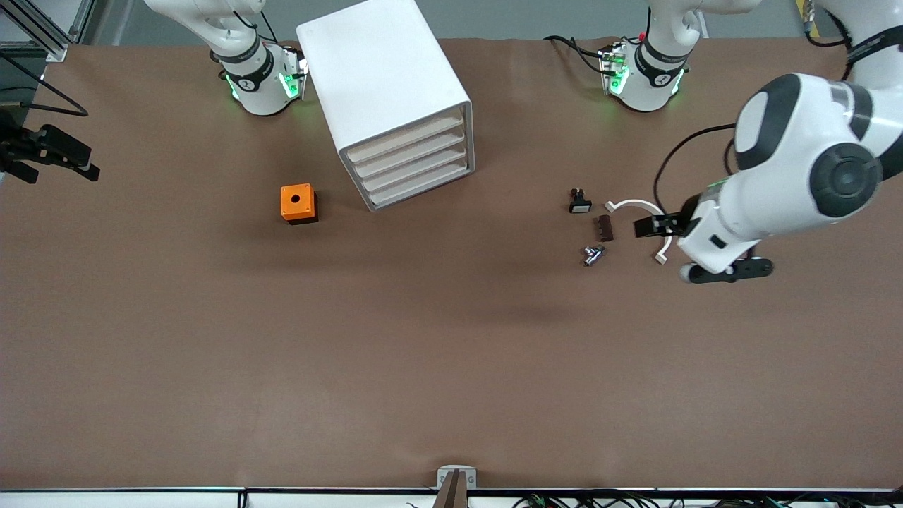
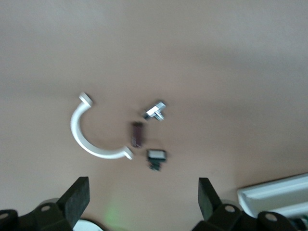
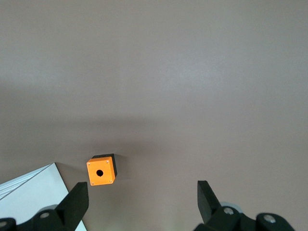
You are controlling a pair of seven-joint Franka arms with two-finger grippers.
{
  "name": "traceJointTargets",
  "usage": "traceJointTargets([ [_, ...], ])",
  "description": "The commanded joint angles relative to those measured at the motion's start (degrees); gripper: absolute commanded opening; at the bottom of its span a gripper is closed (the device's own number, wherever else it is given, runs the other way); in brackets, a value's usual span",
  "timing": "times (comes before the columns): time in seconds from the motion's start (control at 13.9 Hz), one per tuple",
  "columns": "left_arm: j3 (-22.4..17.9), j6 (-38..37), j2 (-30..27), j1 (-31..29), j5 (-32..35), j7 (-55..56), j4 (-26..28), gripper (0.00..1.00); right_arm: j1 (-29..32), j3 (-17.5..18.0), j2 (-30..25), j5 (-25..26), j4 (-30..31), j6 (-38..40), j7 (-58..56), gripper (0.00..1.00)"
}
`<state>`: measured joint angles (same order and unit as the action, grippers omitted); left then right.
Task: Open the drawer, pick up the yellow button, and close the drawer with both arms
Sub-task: 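Reach the left gripper toward the cabinet's drawer front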
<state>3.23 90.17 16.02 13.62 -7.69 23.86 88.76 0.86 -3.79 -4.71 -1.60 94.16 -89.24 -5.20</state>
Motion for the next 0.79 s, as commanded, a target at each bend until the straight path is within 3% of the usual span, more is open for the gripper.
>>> traceJointTargets([
  [0.0, -0.15, -2.89, 4.44, 3.95, -4.94, 10.89, -5.34, 0.99, 0.46, 0.36, -0.65, -0.15, 0.06, 0.38, -0.34, 1.0],
  [0.43, 0.03, -3.15, 12.87, 7.82, -22.52, 45.94, -9.38, 0.99, 0.37, 0.36, -0.65, -0.15, 0.06, 0.47, -0.34, 1.0],
  [0.72, 1.08, -4.46, 16.58, 10.46, -28.69, 67.41, -10.36, 0.99, 0.46, 0.36, -0.65, -0.15, 0.06, 0.47, -0.43, 1.0],
])
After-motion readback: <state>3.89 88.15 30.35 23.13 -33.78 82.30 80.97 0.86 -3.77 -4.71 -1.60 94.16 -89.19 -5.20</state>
